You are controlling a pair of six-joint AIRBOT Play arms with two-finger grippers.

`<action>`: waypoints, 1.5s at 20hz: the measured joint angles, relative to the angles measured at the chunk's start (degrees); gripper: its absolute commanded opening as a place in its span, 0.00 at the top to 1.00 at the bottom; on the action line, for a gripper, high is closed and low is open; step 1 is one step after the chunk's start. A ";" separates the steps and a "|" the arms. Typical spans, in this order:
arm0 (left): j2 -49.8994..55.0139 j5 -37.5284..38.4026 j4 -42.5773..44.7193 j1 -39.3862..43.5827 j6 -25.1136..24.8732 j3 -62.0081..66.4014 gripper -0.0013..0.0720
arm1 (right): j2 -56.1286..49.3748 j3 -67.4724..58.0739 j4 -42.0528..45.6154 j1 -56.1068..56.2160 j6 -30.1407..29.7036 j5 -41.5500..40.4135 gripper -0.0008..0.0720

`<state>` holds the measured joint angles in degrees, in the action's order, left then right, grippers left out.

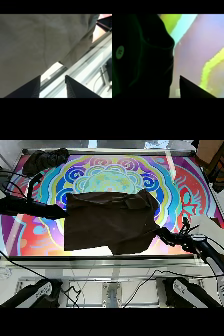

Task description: Fold the shirts.

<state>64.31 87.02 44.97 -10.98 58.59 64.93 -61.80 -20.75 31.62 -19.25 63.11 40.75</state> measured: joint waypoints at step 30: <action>1.38 -9.49 15.15 -9.84 10.27 -30.18 0.09 | -2.25 0.09 -7.89 3.61 -12.15 -6.25 0.96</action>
<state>65.69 77.54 60.12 -20.82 68.86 34.74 -64.05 -20.67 23.73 -15.64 50.96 34.50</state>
